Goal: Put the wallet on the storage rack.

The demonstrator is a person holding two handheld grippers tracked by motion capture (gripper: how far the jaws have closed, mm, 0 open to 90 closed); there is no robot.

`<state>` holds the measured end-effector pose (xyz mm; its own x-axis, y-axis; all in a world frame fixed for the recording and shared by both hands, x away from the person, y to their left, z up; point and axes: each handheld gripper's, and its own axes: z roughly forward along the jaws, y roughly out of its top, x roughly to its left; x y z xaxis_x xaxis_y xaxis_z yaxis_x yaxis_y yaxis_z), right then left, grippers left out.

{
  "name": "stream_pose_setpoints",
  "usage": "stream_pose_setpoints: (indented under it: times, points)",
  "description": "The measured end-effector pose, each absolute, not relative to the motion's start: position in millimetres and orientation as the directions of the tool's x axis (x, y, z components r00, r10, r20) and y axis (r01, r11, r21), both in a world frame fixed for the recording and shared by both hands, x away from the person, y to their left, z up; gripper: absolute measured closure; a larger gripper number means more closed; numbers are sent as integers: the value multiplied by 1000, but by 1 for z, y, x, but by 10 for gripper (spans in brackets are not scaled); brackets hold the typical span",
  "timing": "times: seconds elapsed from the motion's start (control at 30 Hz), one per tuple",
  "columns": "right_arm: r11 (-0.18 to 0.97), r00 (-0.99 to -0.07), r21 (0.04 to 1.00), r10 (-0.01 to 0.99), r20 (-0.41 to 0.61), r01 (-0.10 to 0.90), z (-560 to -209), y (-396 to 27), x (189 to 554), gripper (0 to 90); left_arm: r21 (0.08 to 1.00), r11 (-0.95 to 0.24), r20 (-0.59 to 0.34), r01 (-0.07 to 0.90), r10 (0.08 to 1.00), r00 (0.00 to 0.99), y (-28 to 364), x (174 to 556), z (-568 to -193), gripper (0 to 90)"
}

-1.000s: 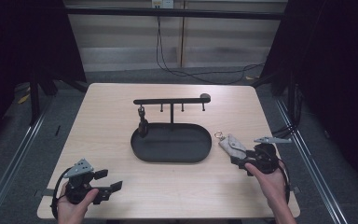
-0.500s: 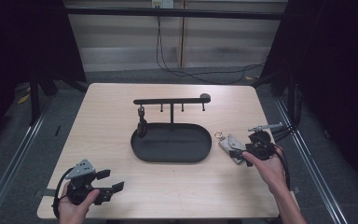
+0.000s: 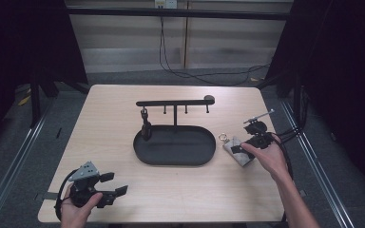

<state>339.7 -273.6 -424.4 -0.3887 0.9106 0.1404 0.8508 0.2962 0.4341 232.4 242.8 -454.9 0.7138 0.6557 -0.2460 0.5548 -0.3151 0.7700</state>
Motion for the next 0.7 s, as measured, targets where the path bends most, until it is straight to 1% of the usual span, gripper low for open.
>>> stream_pose_setpoints:
  times: [0.13, 0.2, 0.4, 0.53, 0.7]
  points:
    - [297, -388, 418, 909, 151, 858, -426, -273, 350, 183, 766, -324, -246, 555, 650, 719, 240, 233, -456, 238]
    - [301, -382, 405, 914, 135, 864, -426, -272, 353, 179, 762, -331, -245, 556, 647, 722, 239, 233, -456, 238]
    - [326, -387, 343, 914, 124, 881, -434, -270, 368, 180, 770, -342, -227, 538, 642, 732, 238, 231, -455, 238]
    - [351, -389, 275, 916, 99, 895, -447, -269, 374, 184, 770, -344, -226, 538, 642, 733, 238, 232, -455, 238]
    - [341, -374, 256, 922, 95, 905, -453, -273, 380, 196, 766, -347, -224, 540, 644, 732, 237, 231, -456, 238]
